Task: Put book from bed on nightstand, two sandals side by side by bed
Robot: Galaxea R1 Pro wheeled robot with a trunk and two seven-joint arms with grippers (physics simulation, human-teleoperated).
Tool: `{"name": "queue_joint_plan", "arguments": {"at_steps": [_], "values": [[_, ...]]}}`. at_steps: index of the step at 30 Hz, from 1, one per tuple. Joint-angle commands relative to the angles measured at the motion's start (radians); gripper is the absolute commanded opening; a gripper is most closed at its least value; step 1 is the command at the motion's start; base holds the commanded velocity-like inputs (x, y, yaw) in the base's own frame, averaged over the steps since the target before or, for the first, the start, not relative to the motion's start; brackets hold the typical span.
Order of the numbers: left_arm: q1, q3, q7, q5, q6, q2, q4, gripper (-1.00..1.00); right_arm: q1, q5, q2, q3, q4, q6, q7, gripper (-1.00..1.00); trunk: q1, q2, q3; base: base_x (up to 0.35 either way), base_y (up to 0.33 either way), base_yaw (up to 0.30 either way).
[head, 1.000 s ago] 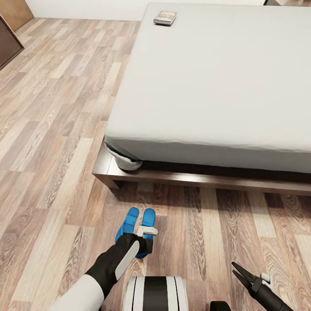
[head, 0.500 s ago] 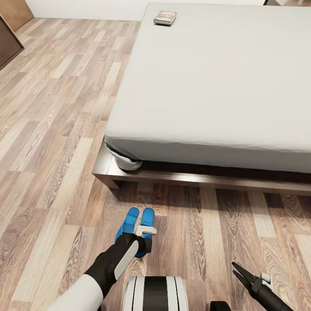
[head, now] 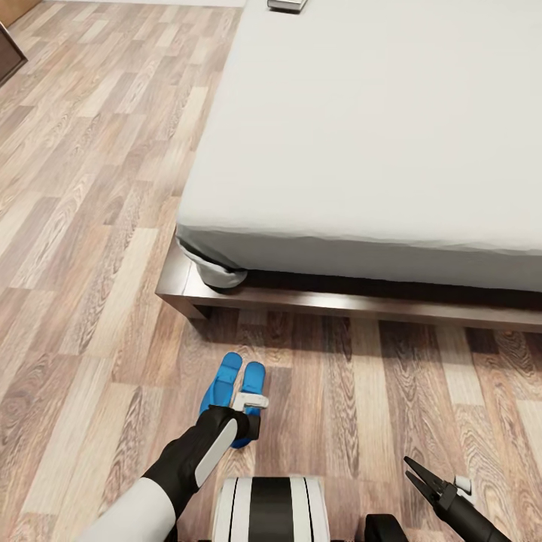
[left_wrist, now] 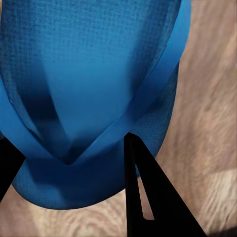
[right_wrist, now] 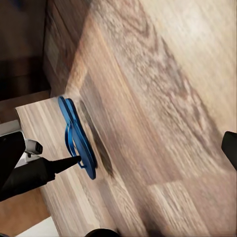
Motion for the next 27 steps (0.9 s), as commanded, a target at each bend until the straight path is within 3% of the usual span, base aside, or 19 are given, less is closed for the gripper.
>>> {"name": "queue_joint_plan", "arguments": {"at_steps": [1, 17, 23, 27], "values": [[0.000, -0.003, 0.012, 0.010, 0.001, 0.001, -0.002, -1.00, -0.001, -0.010, -0.001, 0.007, 0.000, 0.011, 0.003, 1.00, 0.000, 0.000, -0.001, 0.000, 0.000, 0.000], [0.000, -0.002, 0.011, 0.011, -0.016, -0.001, -0.004, -1.00, -0.001, -0.010, -0.001, 0.007, 0.000, 0.011, 0.003, 1.00, 0.000, 0.000, -0.001, 0.000, 0.000, 0.000], [0.000, -0.004, 0.011, 0.011, -0.016, -0.001, -0.004, -1.00, -0.001, -0.010, 0.000, 0.007, 0.000, 0.011, 0.003, 1.00, 0.003, -0.002, -0.024, 0.000, 0.000, 0.000], [0.000, -0.004, 0.011, 0.011, -0.016, -0.001, -0.004, -1.00, -0.001, -0.010, -0.001, 0.007, 0.000, 0.011, 0.003, 1.00, 0.003, -0.002, -0.024, 0.000, 0.000, 0.000]]}}
